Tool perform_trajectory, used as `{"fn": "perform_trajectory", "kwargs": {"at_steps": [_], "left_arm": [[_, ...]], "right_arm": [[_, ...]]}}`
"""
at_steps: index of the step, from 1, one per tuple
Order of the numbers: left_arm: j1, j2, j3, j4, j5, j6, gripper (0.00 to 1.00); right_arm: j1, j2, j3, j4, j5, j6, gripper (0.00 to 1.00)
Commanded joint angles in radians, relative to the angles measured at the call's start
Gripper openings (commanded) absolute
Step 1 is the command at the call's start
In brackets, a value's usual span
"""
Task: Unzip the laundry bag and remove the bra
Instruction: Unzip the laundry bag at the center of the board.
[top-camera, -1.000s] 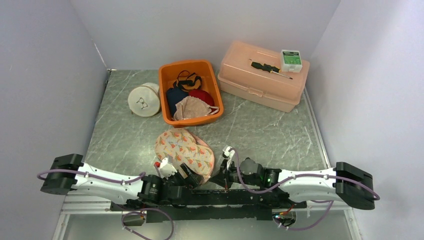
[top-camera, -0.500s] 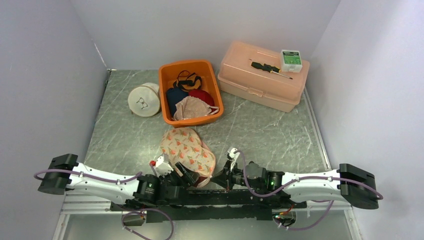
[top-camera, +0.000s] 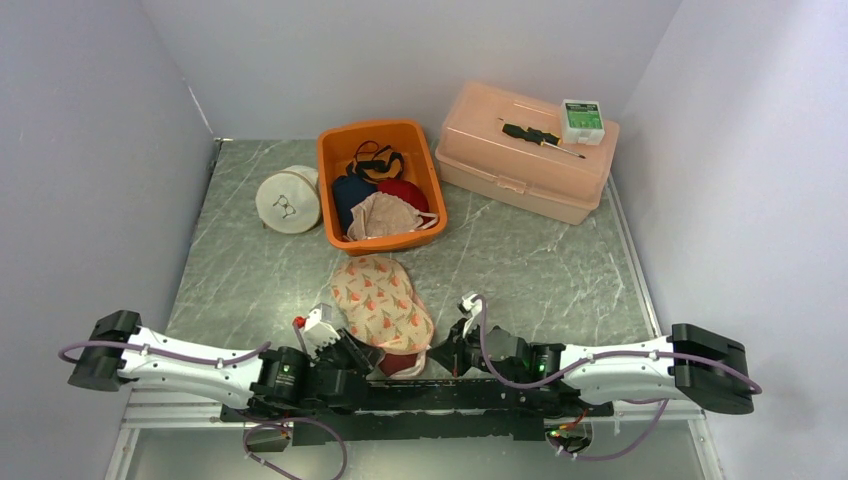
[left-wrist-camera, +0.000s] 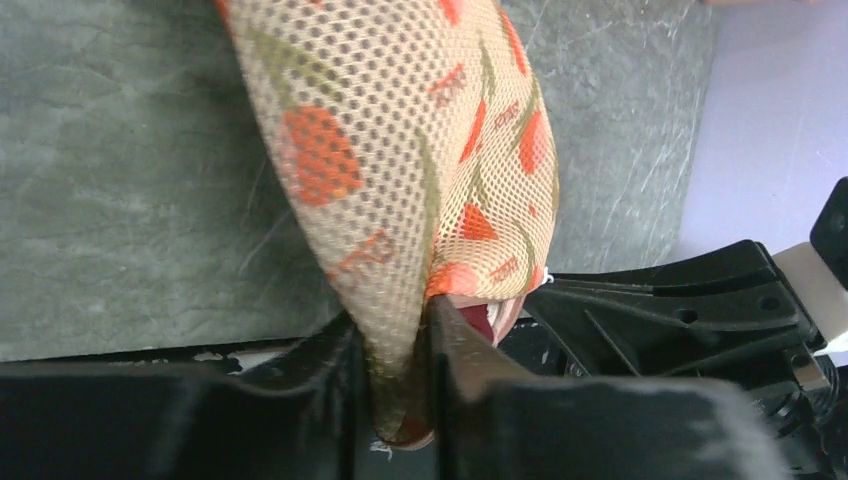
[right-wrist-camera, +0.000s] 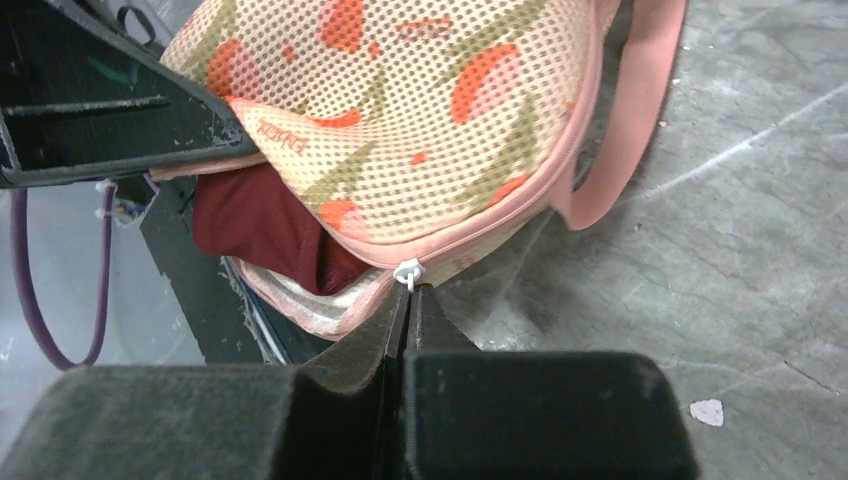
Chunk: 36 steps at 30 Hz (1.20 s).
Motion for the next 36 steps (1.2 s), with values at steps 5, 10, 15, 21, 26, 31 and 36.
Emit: {"fn": "perform_trajectory", "kwargs": {"at_steps": [5,10,15,21,26,31,36], "left_arm": [[0.007,-0.045,-0.001,0.001,-0.073,0.2,0.05],[0.005,-0.053,0.045,-0.055,-0.102,0.272,0.03],[0.024,-0.134,0.009,-0.016,-0.116,0.354,0.03],[0.2,-0.153,-0.119,0.348,0.137,0.62,0.03],[0.357,0.038,-0.148,0.577,0.364,0.702,0.03],[0.427,0.14,-0.099,0.638,0.435,0.749,0.03],[0.59,0.045,-0.126,0.609,0.524,0.774,0.03]], "right_arm": [[0.005,-0.05,-0.016,-0.096,0.152,0.094,0.0],[-0.013,-0.076,-0.026,-0.127,0.209,0.113,0.0],[-0.043,-0.091,-0.045,-0.126,0.239,0.15,0.0],[-0.055,-0.122,-0.05,-0.209,0.347,0.223,0.0],[-0.055,-0.239,-0.075,-0.314,0.385,0.267,0.0],[-0.054,-0.316,-0.112,-0.271,0.283,0.229,0.0],[-0.043,-0.186,-0.108,-0.131,0.154,0.17,0.0]]}}
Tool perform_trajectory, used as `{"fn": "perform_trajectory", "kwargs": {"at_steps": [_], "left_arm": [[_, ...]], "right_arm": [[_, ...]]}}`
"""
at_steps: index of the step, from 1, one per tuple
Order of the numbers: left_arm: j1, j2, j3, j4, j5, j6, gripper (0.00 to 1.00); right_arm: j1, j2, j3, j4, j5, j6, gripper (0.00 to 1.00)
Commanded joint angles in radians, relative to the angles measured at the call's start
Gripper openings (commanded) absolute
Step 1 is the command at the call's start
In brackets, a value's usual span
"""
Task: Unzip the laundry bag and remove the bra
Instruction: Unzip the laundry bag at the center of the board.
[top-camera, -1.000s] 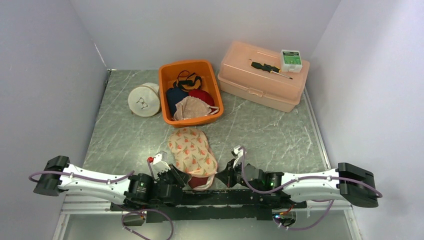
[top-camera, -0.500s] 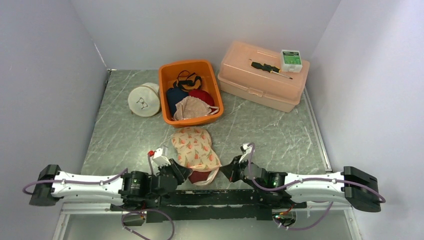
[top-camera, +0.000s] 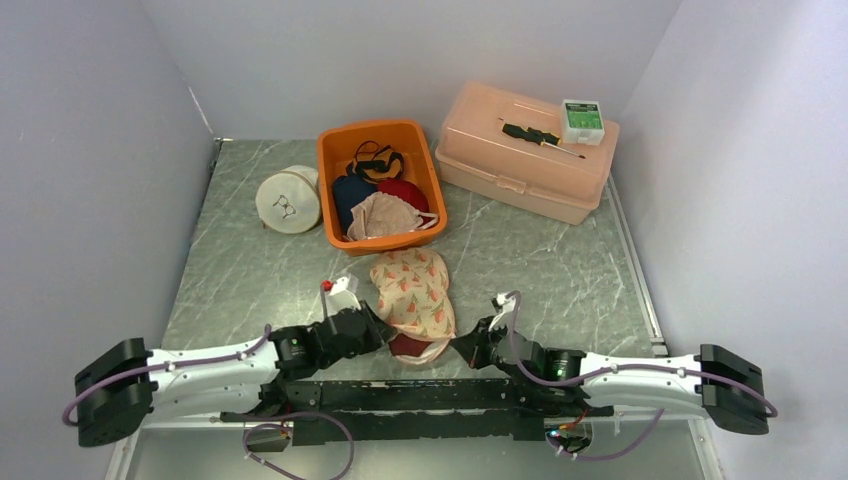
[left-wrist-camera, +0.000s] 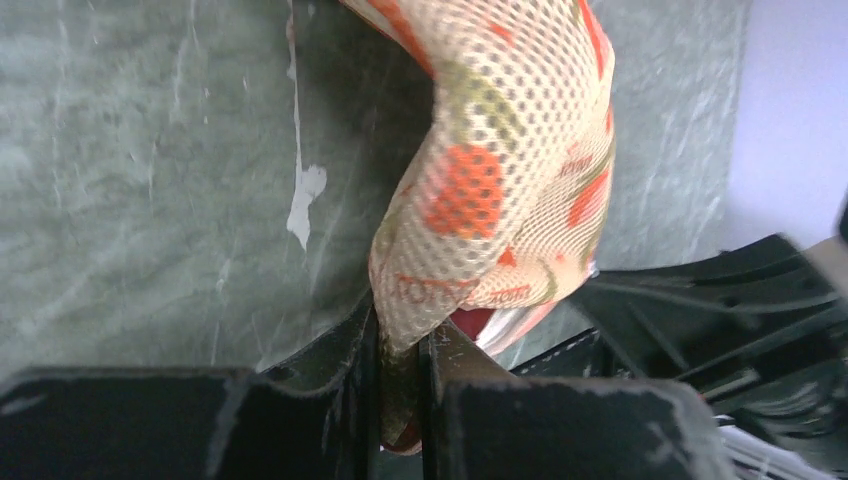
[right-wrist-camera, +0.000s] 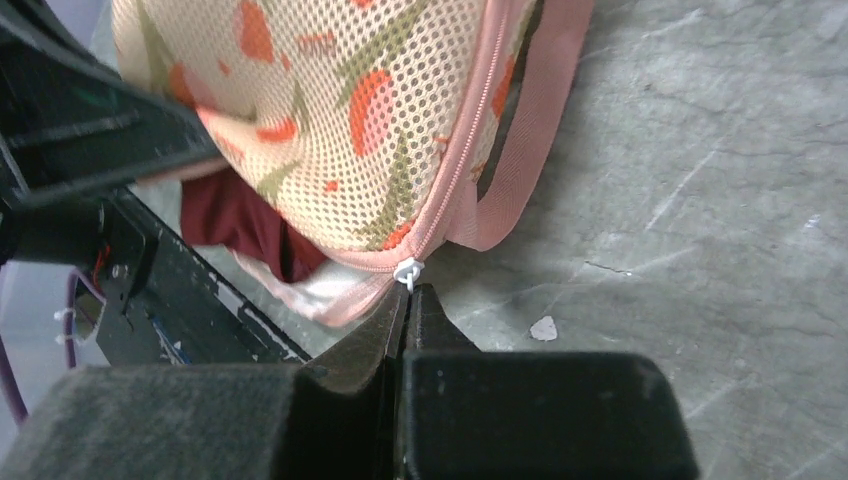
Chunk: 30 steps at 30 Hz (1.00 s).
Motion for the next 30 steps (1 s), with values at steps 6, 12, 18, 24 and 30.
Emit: {"fn": "perform_trajectory", "kwargs": {"at_steps": [6,12,18,24,30], "left_arm": [[0.212,-0.153,0.046,-0.209,0.099,0.073,0.06],[0.211,-0.293,0.056,-0.423,0.113,-0.029,0.63],[0.169,-0.371,0.076,-0.533,0.16,-0.141,0.74],[-0.145,-0.21,0.136,-0.416,-0.056,-0.261,0.75],[-0.367,0.006,0.262,-0.399,-0.319,-0.392,0.81]], "right_arm": [[0.016,0.291,0.078,0.257,-0.136,-0.109,0.0],[0.028,0.401,0.117,0.329,-0.157,-0.127,0.0],[0.029,0.422,0.12,0.352,-0.152,-0.14,0.0],[0.029,0.458,0.108,0.401,-0.154,-0.131,0.0],[0.029,0.469,0.103,0.419,-0.155,-0.138,0.0]]}}
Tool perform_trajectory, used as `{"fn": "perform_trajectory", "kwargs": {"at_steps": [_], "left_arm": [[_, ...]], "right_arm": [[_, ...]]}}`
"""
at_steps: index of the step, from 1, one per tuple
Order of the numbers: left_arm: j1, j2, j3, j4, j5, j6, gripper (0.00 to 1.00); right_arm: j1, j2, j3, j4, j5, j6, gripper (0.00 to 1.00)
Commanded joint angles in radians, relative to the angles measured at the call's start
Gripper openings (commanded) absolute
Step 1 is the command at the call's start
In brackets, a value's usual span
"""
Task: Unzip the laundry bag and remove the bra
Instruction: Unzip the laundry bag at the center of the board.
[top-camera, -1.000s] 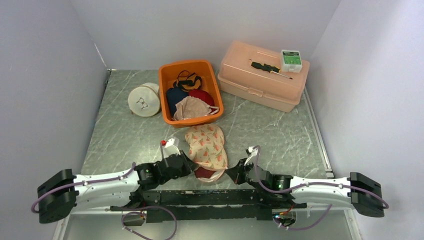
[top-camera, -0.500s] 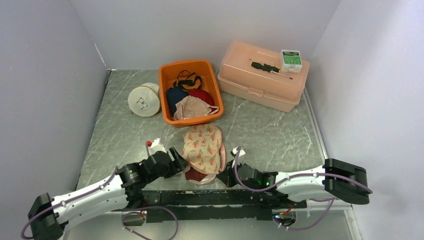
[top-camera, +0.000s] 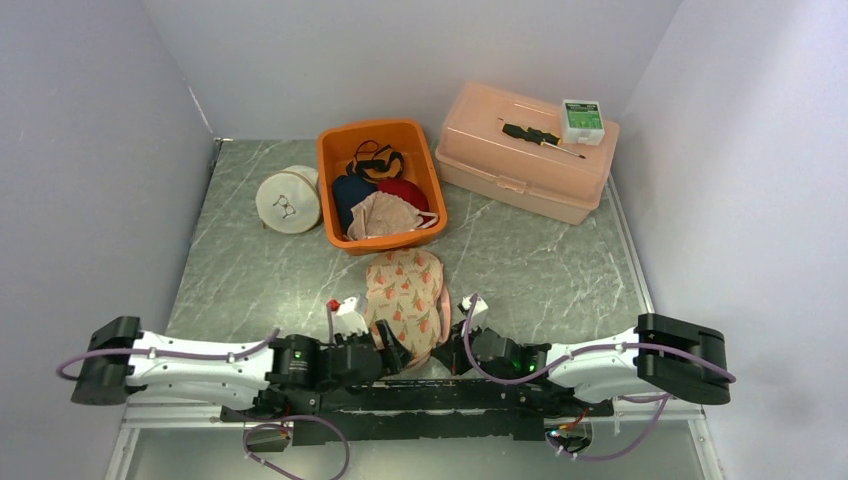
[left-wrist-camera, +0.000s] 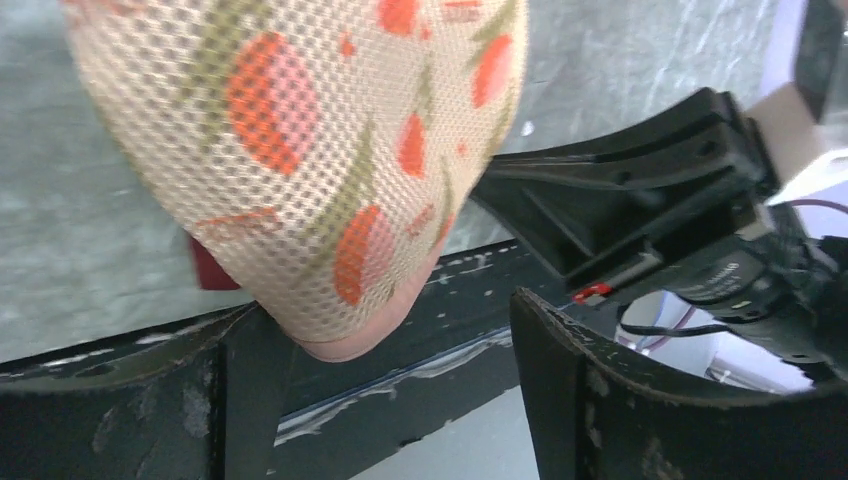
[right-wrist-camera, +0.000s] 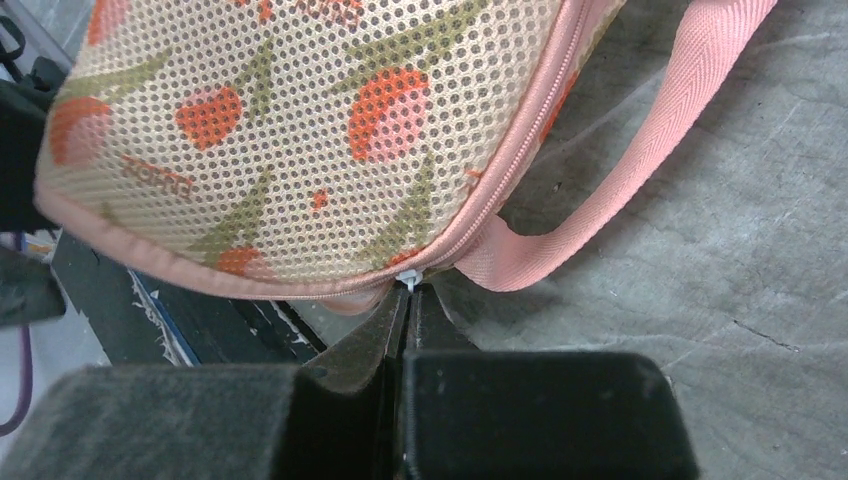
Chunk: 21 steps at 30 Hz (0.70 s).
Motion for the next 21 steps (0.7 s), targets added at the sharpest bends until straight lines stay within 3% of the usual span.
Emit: {"fn": "perform_trajectory", "kwargs": {"at_steps": [1,3,4,5,10,16,18,21], "left_arm": [[-0.091,0.107,0.086,0.079,-0.231,-0.147,0.81],[-0.101,0.135,0.06,0.148,-0.249,-0.173,0.83],[-0.102,0.141,0.045,0.172,-0.256,-0.202,0.93],[-0.105,0.145,0.026,0.2,-0.262,-0.232,0.94],[-0.108,0.152,-0.055,0.321,-0.29,-0.319,0.95],[-0.111,0.234,-0.038,0.397,-0.286,-0.331,0.95],[-0.111,0.235,-0.01,0.351,-0.267,-0.331,0.95],[-0.132,0.199,0.031,0.141,-0.252,-0.417,0.95]], "right_arm": [[0.004,-0.008,0.013,0.073,0.002,-0.017,0.0],[0.004,-0.025,0.011,0.064,0.005,-0.02,0.0],[0.005,-0.032,0.01,0.061,0.006,-0.021,0.0],[0.005,-0.041,0.008,0.057,0.006,-0.021,0.0],[0.007,-0.072,-0.006,0.05,0.004,-0.02,0.0],[0.01,-0.071,-0.015,0.061,0.002,-0.021,0.0],[0.009,-0.069,-0.011,0.057,0.002,-0.023,0.0],[0.01,-0.079,-0.01,0.046,0.009,-0.028,0.0]]}}
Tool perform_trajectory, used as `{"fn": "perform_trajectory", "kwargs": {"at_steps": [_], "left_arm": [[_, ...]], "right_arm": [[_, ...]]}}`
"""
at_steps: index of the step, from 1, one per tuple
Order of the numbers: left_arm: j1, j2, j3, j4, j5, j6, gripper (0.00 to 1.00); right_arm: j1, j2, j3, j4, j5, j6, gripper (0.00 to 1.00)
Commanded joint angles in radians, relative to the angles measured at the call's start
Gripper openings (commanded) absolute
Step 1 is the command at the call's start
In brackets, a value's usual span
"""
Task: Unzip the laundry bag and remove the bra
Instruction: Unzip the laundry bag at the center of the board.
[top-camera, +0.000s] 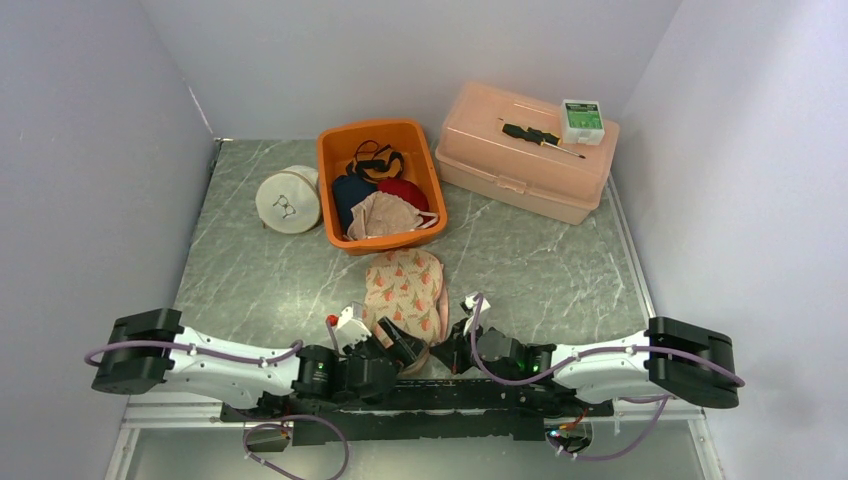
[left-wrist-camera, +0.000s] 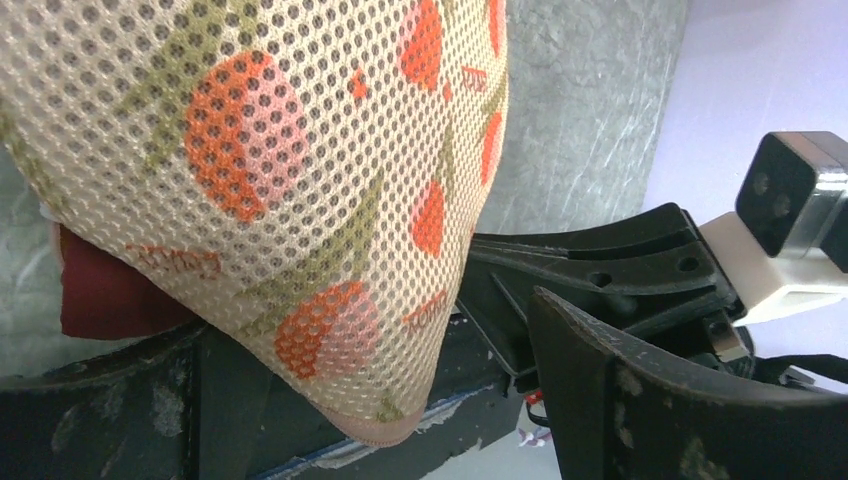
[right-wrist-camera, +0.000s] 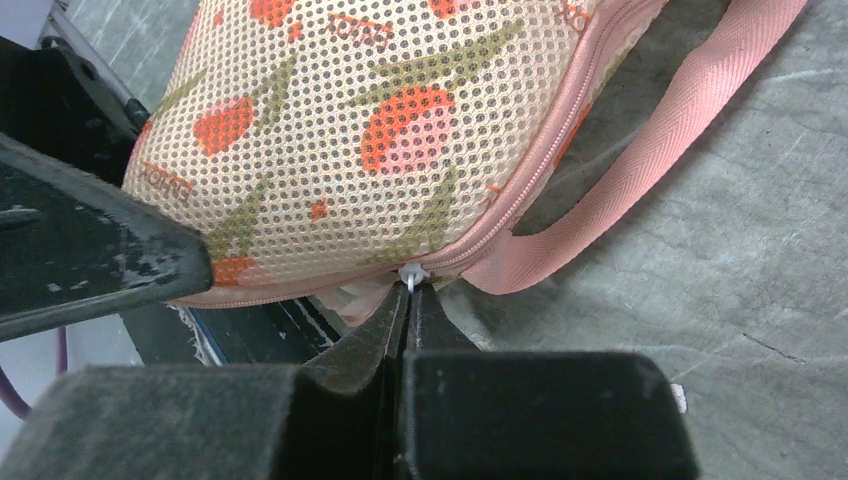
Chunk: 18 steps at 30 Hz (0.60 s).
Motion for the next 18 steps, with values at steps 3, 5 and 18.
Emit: {"fn": "perform_trajectory", "kwargs": {"at_steps": [3,5,18], "left_arm": [[-0.085,-0.098,0.069,-0.276,-0.032,-0.18,0.95],[-0.135,-0.125,0.084,-0.358,-0.063,-0.255,0.95],[-0.242,0.019,0.111,-0.284,-0.245,-0.417,0.95]], "right_arm": [[0.005,-0.022,-0.002,0.041,0.017,-0.019,0.0],[0.004,-0.017,0.004,0.05,0.012,-0.02,0.0],[0.008,0.105,0.058,0.19,-0.099,-0.064,0.0]]}}
